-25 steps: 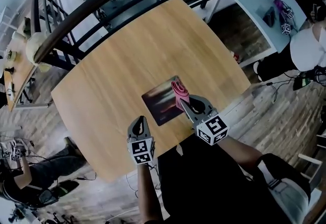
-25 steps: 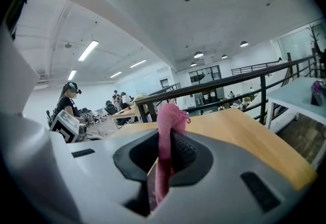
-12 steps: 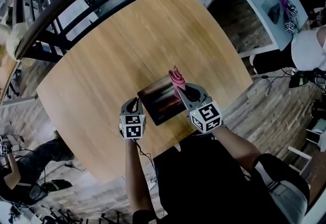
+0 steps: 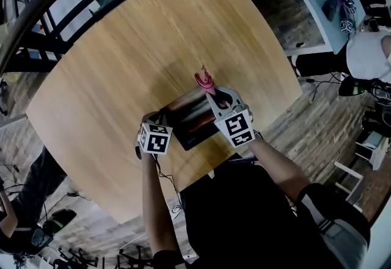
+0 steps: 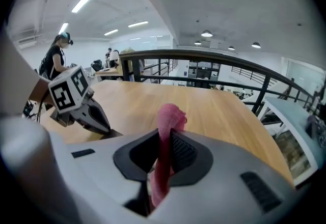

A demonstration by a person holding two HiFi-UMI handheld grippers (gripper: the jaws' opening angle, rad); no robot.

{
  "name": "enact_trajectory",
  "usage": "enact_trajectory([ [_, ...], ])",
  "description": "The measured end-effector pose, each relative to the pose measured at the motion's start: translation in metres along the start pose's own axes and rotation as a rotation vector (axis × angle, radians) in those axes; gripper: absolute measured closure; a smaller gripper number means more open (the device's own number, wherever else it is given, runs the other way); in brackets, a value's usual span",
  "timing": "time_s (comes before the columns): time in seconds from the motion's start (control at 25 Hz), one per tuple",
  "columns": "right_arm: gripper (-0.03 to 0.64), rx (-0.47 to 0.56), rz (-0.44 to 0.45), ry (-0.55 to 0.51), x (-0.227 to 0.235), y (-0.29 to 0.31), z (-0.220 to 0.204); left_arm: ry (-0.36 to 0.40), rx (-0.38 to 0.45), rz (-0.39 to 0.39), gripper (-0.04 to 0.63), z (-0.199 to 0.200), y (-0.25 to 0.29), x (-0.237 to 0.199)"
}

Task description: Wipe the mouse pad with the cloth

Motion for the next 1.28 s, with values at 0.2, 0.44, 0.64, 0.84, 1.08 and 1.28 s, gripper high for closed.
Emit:
enact_trajectory([
  [0.2, 0.561, -0.187, 0.012, -0.147, -0.011, 0.034, -0.037, -0.004, -0.017, -0.031, 0.568, -0.002, -0.002, -0.001],
  [0.44, 0.562, -0.339, 0.108, -0.26, -0.046, 0.057, -0.067, 0.014, -0.035, -0.073, 0.567, 0.0, -0.002, 0.003],
  [0.64, 0.561, -0.347, 0.113, -0.34, -0.063, 0.061, -0.068, 0.018, -0.041, -0.111, 0.568, 0.0, -0.001, 0.004],
  [0.84, 0.562, -0.318, 0.19, -0.412, -0.093, 0.067, -0.062, -0.001, -0.025, -0.157, 0.568, 0.001, -0.001, -0.001],
  [1.08, 0.562, -0.294, 0.295, -0.473, -0.126, 0.069, -0.059, 0.005, -0.02, -0.193, 0.568, 0.0, 0.0, 0.0],
  [1.28, 0.562, -0.265, 0.38, -0.551, -0.152, 0.064, -0.061, 0.022, -0.015, -0.192, 0.568, 0.002, -0.001, 0.001],
])
Point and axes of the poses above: the fingertips, and each gripper's own axes: y forward along the fingers, x to its right, z out of its top, the point moved 2 cm from there along -y, backward along the fingers, and after that the axes turned 1 degree about -y, right-handed, at the moved point
